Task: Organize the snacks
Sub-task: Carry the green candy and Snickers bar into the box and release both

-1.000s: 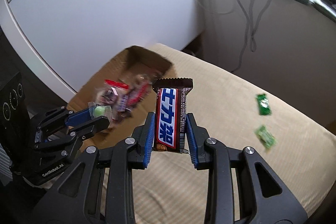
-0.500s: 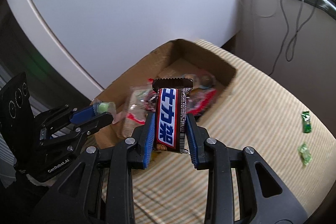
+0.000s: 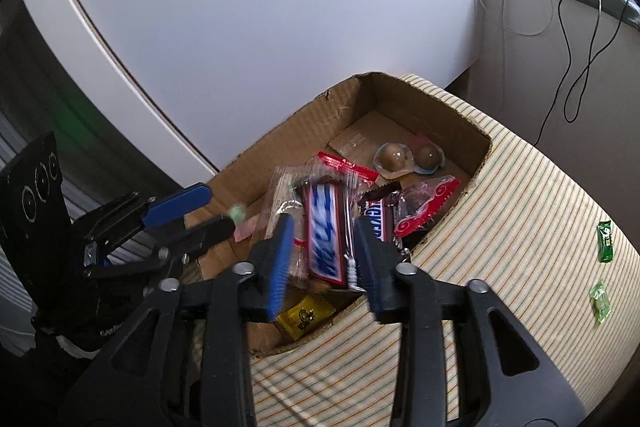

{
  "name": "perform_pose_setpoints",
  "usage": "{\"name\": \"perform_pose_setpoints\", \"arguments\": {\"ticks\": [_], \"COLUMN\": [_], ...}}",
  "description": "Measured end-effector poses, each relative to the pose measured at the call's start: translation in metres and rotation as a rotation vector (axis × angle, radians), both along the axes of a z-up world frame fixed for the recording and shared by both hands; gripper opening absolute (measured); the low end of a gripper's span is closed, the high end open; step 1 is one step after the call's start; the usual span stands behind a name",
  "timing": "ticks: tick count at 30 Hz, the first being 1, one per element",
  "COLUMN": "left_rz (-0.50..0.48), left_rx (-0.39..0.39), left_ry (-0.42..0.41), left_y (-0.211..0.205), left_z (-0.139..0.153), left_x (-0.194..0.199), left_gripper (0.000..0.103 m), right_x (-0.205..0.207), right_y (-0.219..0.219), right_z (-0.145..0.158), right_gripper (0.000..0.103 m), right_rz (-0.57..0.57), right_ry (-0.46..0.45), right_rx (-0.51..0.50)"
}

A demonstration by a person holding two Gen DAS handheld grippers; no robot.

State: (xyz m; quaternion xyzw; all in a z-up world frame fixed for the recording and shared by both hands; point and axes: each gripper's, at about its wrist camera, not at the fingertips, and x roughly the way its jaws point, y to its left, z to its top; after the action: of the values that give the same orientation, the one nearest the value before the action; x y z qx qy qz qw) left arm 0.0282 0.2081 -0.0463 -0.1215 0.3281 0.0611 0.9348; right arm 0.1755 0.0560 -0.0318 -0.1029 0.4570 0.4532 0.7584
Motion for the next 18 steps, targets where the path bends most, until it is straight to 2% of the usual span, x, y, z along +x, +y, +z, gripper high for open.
{"name": "perform_pose_setpoints", "arguments": {"ticks": [1, 2, 10, 18], "left_rz": [0.001, 0.003, -0.007, -0.045], "left_rx": [0.000, 0.001, 0.005, 0.011], "left_ry": [-0.001, -0.002, -0.010, -0.023], "left_y": [0.000, 0.001, -0.007, -0.030], "left_z": [0.000, 0.001, 0.006, 0.009], "left_x": [0.000, 0.000, 0.000, 0.006], "left_gripper": [0.045, 0.045, 0.045, 0.045], "right_x": [0.000, 0.000, 0.005, 0.011], "right_y": [-0.002, -0.003, -0.019, -0.060], "right_z": [0.002, 0.004, 0.008, 0.014], "right_gripper": [0.062, 0.063, 0.063, 0.063], "right_rz": [-0.008, -0.010, -0.039, -0.096], "right_ry": [-0.009, -0.017, -0.046, -0.077], "right_rx": [0.010, 0.015, 0.011, 0.007]}}
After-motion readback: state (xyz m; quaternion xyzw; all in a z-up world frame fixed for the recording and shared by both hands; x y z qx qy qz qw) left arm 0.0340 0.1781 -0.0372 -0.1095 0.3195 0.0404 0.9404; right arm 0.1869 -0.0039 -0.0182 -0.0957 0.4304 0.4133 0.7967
